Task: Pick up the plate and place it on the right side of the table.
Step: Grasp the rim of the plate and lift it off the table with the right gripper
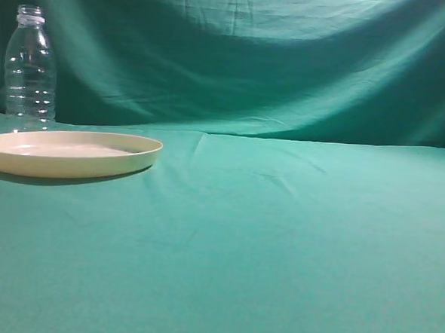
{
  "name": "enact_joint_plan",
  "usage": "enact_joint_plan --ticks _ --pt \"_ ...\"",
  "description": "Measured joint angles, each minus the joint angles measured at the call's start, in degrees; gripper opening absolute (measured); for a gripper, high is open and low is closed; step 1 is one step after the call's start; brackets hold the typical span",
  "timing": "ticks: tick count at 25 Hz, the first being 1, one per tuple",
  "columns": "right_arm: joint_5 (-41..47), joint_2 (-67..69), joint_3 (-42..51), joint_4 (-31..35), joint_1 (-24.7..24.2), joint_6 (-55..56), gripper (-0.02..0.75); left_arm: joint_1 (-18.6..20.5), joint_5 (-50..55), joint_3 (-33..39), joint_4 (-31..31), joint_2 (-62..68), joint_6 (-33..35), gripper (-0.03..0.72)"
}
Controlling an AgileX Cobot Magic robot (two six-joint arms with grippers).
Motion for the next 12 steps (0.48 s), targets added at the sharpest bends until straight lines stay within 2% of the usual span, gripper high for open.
enact_joint_plan --ticks 12 --pt "0.0 0.0 0.0 0.0 0.0 0.0 0.0 0.0 0.0 0.0 0.0 0.0 0.0 0.0"
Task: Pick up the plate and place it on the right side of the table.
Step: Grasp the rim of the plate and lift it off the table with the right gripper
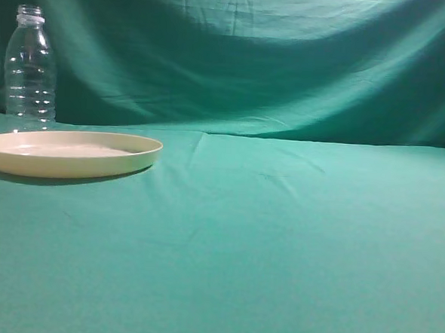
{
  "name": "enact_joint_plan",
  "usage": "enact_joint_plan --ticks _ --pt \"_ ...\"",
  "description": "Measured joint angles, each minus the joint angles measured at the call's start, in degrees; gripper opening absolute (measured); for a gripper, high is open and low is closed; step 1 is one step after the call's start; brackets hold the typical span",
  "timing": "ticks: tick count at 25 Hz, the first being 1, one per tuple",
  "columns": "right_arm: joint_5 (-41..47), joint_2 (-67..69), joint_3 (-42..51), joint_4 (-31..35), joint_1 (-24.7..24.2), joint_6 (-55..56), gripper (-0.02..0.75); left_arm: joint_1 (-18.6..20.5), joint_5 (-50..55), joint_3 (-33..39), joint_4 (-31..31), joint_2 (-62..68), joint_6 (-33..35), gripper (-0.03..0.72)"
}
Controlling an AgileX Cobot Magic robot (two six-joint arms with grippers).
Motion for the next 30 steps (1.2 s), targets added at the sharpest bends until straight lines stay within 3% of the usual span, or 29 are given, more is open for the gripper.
enact_joint_plan --ticks 9,16,18,24,30 --pt "-2.9 0.0 0.1 -1.1 0.0 0.0 0.0 0.0 0.0 0.0 0.0 0.0 0.0 0.0" --pt "-35.9 0.0 0.1 4.9 0.0 1.5 0.0 0.0 0.0 0.0 0.0 0.0 0.0 0.0" --pt "-38.3 0.0 0.0 5.1 0.0 5.9 0.0 0.0 0.0 0.0 0.0 0.0 0.0 0.0" --pt "-18.5 13.1 -13.1 1.0 -0.1 17.0 0.0 0.0 0.0 0.0 0.0 0.0 0.0 0.0" --pt "1.9 34.4 -30.0 0.7 -0.1 13.3 0.0 0.0 0.0 0.0 0.0 0.0 0.0 0.0"
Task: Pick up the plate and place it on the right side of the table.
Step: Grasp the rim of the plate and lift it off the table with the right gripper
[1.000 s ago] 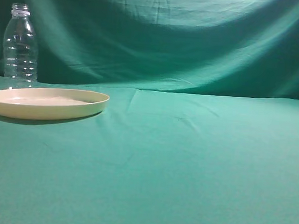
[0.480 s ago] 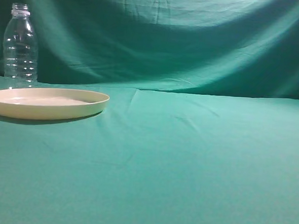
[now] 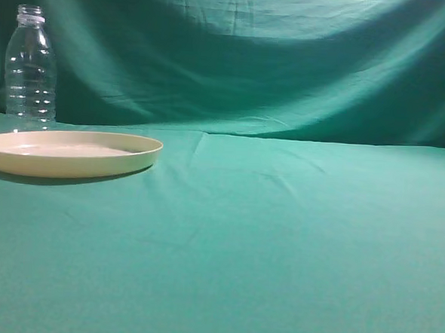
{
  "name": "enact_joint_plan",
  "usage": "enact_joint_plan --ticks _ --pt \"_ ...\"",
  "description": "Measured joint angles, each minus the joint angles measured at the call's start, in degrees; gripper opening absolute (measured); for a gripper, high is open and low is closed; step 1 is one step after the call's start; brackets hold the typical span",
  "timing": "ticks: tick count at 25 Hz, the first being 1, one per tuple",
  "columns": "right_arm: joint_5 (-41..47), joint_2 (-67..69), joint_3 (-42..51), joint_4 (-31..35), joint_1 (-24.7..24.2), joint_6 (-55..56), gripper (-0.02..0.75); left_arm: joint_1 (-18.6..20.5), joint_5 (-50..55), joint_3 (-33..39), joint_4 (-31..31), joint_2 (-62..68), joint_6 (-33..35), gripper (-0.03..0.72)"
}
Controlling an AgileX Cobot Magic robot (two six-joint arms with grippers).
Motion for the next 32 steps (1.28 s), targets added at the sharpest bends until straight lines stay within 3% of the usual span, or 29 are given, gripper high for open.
enact_joint_plan --ticks 6,10,12,16,18,23,32 --pt "5.5 15.1 -5.7 1.1 0.0 -0.8 0.0 0.0 0.0 0.0 0.0 0.0 0.0 0.0" --pt "7.6 23.4 -10.5 8.5 1.6 -9.9 0.0 0.0 0.0 0.0 0.0 0.0 0.0 0.0" --pt "9.2 27.7 -13.6 11.3 5.6 -14.0 0.0 0.0 0.0 0.0 0.0 0.0 0.0 0.0" --pt "11.6 38.1 -21.8 10.4 15.3 -13.6 0.0 0.0 0.0 0.0 0.0 0.0 0.0 0.0" --pt "12.5 41.2 -24.6 9.8 17.1 -12.4 0.0 0.0 0.0 0.0 0.0 0.0 0.0 0.0" --pt "22.9 59.5 -43.8 8.4 24.9 -10.3 0.0 0.0 0.0 0.0 0.0 0.0 0.0 0.0" --pt "25.9 83.3 -70.2 6.7 30.1 -10.3 0.0 0.0 0.0 0.0 0.0 0.0 0.0 0.0"
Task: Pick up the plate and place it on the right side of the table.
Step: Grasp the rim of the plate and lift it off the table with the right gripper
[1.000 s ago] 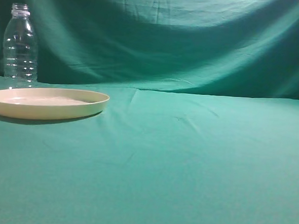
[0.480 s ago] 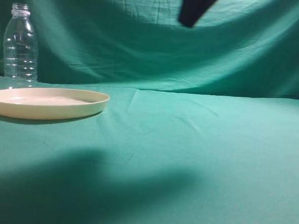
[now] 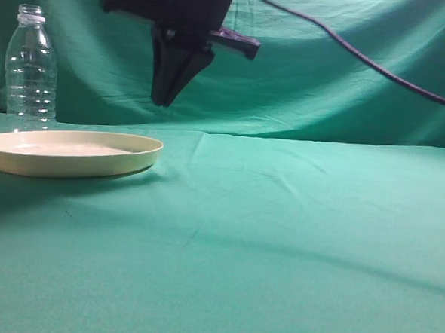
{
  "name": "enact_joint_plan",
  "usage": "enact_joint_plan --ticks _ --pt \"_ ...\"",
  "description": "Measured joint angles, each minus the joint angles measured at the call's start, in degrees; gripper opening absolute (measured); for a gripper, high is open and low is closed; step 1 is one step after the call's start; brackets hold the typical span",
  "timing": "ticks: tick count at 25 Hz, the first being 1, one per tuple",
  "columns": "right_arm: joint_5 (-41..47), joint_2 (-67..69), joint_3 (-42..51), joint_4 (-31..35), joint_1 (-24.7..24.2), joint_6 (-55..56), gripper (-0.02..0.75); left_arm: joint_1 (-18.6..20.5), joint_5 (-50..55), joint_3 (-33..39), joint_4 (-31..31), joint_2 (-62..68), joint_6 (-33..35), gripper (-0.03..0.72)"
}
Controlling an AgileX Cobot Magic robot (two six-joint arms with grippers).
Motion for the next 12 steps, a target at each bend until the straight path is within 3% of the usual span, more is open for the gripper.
enact_joint_plan --ticks 4,5,6,12 --pt "0.0 7.8 -8.2 -0.1 0.1 0.0 0.0 0.0 0.0 0.0 0.0 0.0 0.0 0.0" --pt "0.0 9.4 -9.9 -0.1 0.1 0.0 0.049 0.0 0.0 0.0 0.0 0.0 0.0 0.0" --pt "0.0 10.7 -11.3 -0.1 0.1 0.0 0.049 0.0 0.0 0.0 0.0 0.0 0.0 0.0" --pt "-1.3 13.6 -14.0 -1.4 0.2 0.0 0.47 0.0 0.0 0.0 0.0 0.0 0.0 0.0"
